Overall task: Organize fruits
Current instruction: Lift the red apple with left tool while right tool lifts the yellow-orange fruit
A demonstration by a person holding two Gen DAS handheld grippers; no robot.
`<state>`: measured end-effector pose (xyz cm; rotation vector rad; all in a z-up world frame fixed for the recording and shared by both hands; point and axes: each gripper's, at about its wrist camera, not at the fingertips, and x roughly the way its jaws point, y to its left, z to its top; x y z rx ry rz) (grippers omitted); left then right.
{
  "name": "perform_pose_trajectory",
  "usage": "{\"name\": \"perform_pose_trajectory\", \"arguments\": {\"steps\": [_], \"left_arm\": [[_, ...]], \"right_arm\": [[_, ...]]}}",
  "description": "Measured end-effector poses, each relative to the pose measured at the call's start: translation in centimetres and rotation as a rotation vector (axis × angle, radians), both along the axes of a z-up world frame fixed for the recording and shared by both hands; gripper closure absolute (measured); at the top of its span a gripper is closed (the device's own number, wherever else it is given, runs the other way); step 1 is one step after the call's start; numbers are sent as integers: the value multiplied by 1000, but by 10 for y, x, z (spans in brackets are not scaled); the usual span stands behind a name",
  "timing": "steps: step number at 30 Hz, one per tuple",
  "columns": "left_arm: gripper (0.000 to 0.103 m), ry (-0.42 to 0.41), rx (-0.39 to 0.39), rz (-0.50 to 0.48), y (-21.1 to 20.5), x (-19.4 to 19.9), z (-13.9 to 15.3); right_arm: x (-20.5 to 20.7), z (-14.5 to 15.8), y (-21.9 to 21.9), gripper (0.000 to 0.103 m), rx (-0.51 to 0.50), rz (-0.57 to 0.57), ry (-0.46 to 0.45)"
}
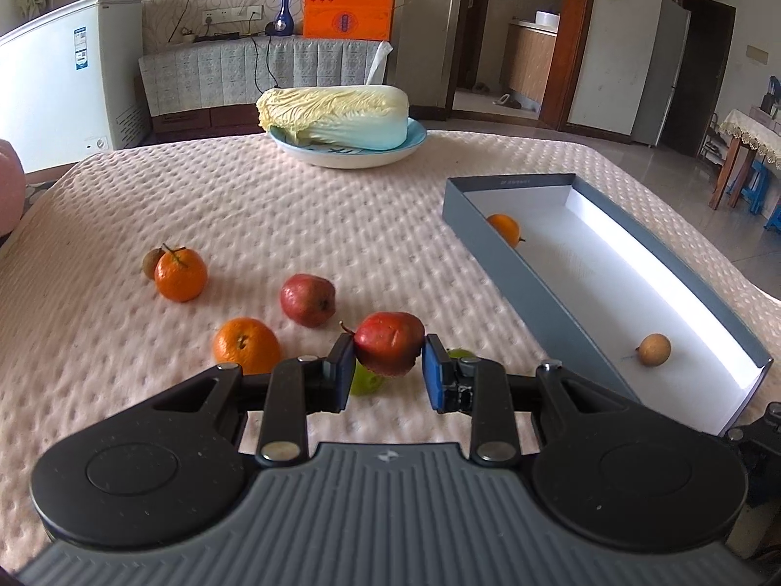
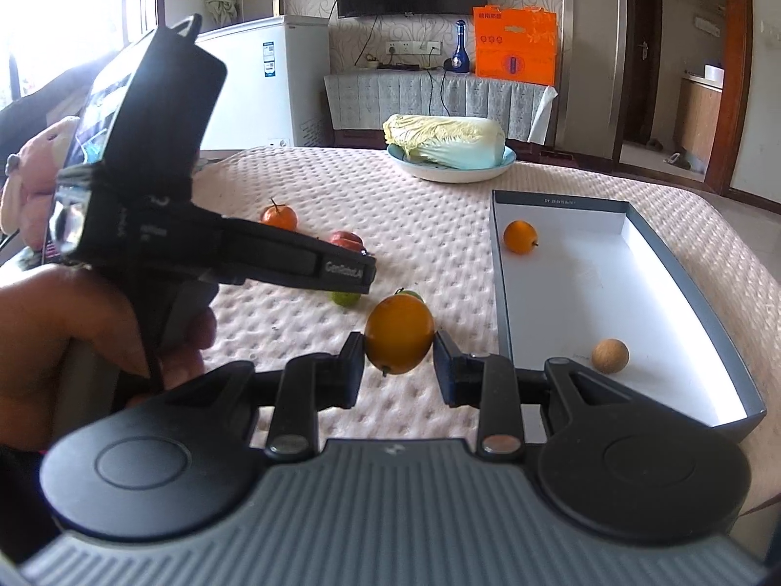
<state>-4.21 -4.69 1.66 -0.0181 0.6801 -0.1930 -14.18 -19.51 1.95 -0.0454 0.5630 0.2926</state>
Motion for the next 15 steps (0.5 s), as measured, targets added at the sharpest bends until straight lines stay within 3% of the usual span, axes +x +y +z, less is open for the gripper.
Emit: {"name": "perform_pose_trajectory", "arguments": {"steps": [15], "left_arm": [[69, -18, 7, -32, -27, 4, 9]], "right_arm": [[-5, 6, -19, 70, 19, -40, -25]]}}
